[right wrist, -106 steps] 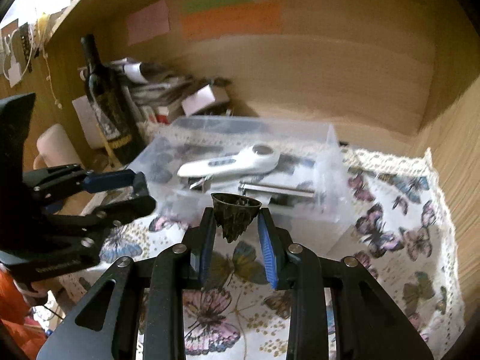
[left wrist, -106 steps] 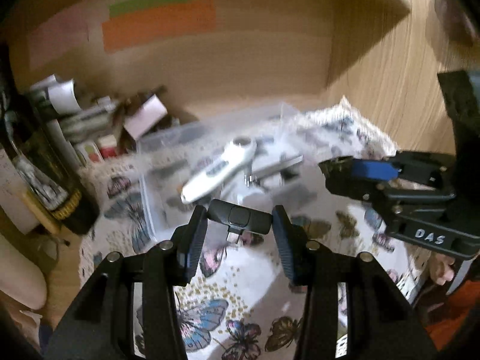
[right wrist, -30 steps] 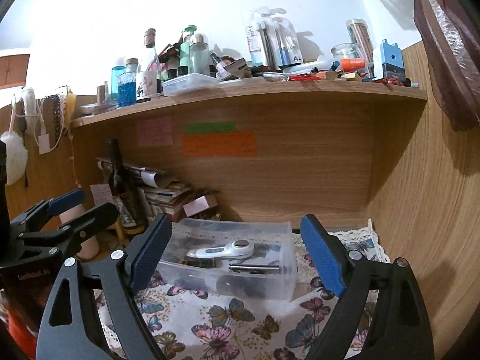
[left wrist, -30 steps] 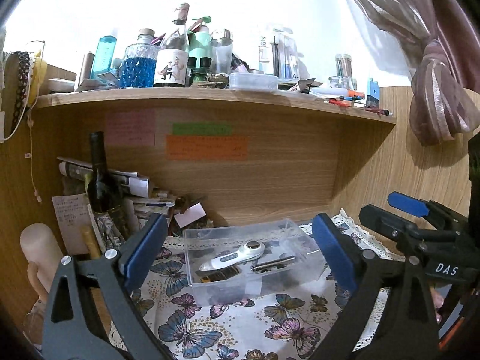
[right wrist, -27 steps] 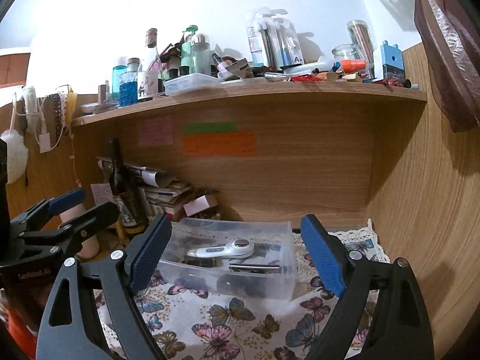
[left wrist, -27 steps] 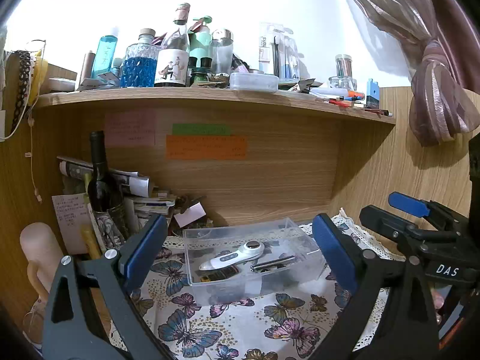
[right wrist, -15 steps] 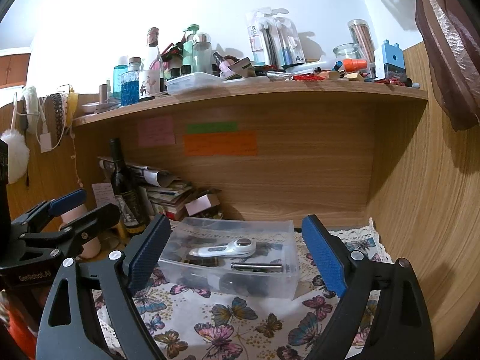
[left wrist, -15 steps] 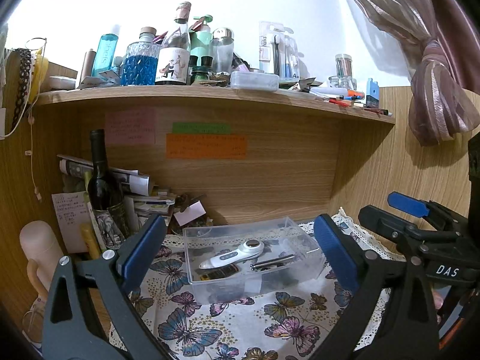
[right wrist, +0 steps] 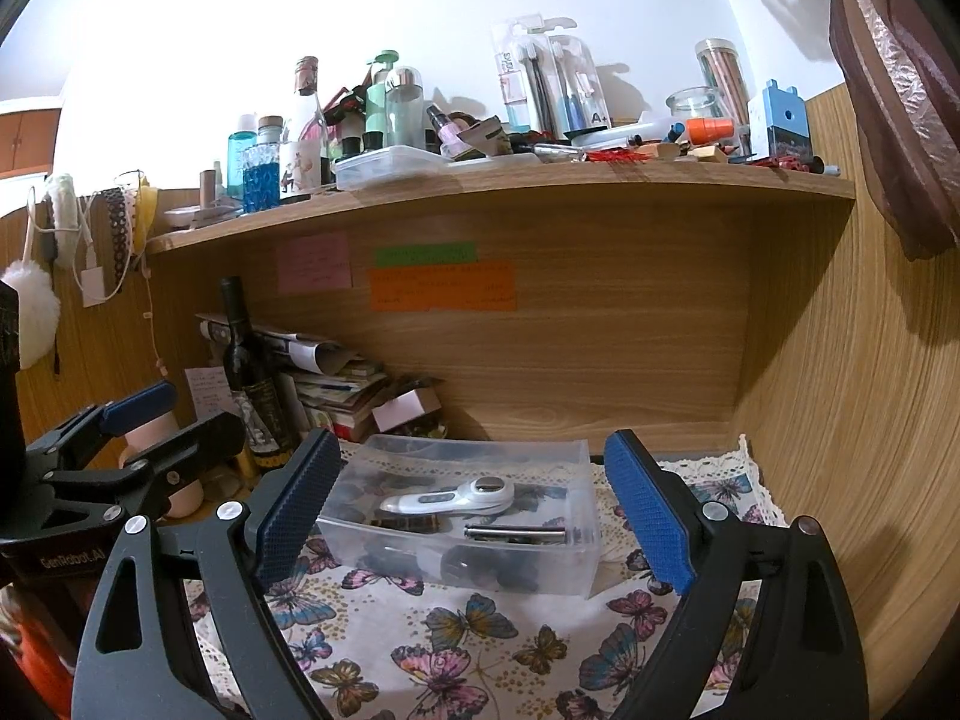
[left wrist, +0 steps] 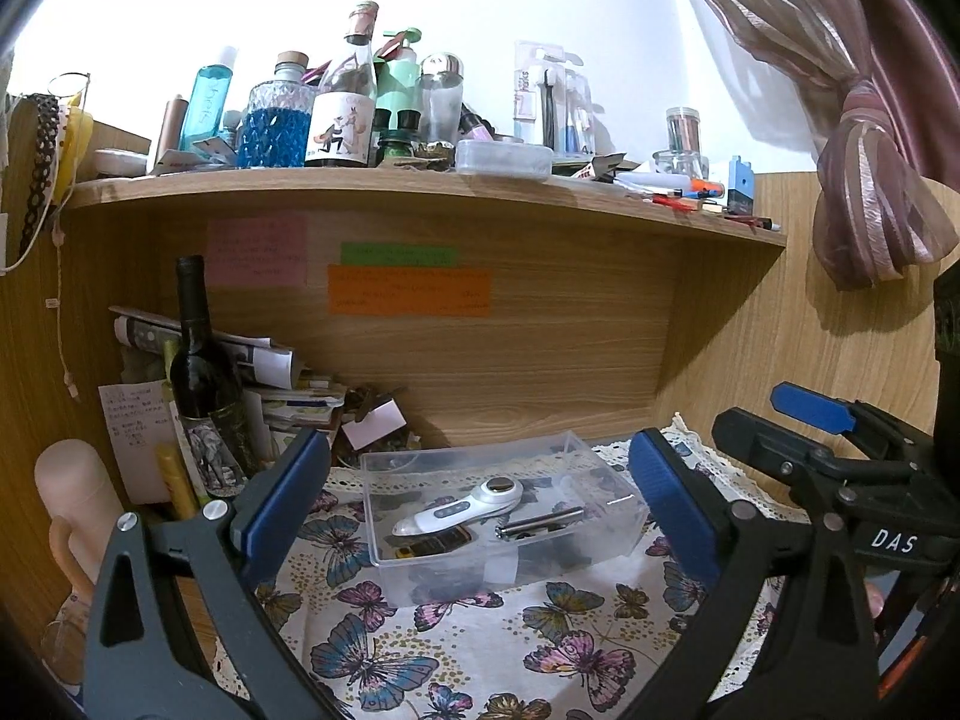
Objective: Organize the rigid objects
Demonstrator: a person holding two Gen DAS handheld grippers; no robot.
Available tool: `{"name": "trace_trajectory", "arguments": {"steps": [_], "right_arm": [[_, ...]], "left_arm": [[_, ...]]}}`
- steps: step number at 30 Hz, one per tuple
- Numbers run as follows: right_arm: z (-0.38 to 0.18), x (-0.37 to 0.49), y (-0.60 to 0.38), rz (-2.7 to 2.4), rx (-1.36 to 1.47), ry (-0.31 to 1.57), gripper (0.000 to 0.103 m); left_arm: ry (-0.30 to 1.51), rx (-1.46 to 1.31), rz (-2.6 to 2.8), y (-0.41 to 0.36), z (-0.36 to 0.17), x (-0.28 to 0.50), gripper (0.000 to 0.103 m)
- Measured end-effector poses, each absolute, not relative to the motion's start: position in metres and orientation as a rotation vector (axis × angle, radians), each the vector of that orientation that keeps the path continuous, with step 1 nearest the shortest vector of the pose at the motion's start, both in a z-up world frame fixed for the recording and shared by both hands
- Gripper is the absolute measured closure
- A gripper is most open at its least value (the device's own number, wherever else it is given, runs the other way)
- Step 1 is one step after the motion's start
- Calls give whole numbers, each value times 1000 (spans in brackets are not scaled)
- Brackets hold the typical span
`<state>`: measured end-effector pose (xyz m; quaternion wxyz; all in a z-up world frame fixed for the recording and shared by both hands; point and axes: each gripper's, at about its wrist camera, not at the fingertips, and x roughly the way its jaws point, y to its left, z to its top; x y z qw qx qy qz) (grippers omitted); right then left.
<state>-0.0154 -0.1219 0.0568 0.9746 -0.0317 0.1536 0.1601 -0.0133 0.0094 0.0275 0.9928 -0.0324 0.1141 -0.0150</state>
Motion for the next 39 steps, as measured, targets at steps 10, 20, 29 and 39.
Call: {"name": "trace_trajectory", "arguments": {"steps": [10, 20, 29, 39], "right_arm": [[57, -18, -122, 314, -50, 306, 13], [57, -18, -124, 309, -42, 301, 7], [56, -18, -124, 309, -42, 302, 6], [57, -18, -123, 311, -43, 305, 4]], "left_arm": [[233, -68, -34, 8, 28, -12, 2], [248, -86, -31, 11, 26, -9, 2], [243, -87, -34, 10, 26, -9, 2], [252, -75, -52, 7, 26, -9, 2]]}}
